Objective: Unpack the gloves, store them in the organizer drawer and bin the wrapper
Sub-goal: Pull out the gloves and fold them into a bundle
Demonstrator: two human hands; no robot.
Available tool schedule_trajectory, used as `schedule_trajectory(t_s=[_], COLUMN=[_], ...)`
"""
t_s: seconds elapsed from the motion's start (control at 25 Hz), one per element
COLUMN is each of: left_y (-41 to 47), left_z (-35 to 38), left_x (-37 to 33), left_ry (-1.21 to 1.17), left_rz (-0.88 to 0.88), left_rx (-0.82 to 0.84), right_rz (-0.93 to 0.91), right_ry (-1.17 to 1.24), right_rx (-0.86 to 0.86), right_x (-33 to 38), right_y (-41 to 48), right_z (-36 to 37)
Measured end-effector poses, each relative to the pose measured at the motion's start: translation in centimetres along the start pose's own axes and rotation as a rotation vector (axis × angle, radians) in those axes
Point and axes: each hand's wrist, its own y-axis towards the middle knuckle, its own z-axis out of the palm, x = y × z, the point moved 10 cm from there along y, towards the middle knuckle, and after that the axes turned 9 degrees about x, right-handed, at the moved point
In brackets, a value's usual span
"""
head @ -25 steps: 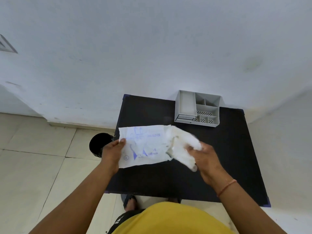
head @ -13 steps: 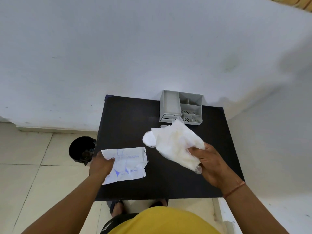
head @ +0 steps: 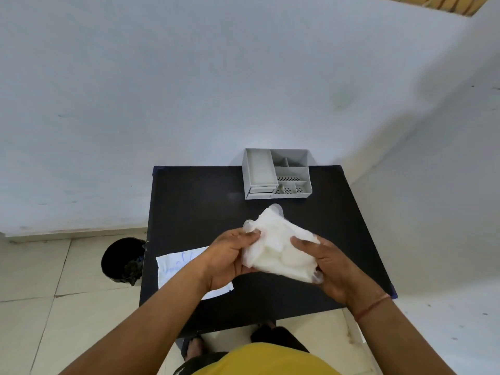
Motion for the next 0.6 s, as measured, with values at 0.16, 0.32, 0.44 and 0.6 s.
schedule_trajectory(t_s=[0.16,0.32,0.44,0.6], left_y=[0.7,1.8,3.2,6.7], left_z=[-0.5,1.4,4.5,6.1], left_x=[-0.7,-1.7,-0.7,1.1], left_ry=[0.352,0.433,0.101,0.219], left_rz=[0.042,0.105,0.075,-0.036], left_rx=[-0.190,-0.185,0.099,0.087], right_rz=[0.026,0.039,-0.014,0.001], right_ry=[0.340,0.365,0.192,-0.031], right_rx=[0.064,0.127,0.163,0.177], right_x=[-1.9,-2.6,-0.1,2.4], right_y=[-0.3,0.5,1.0,2.2], right_z=[-2.4,-3.4,-4.6,-6.8])
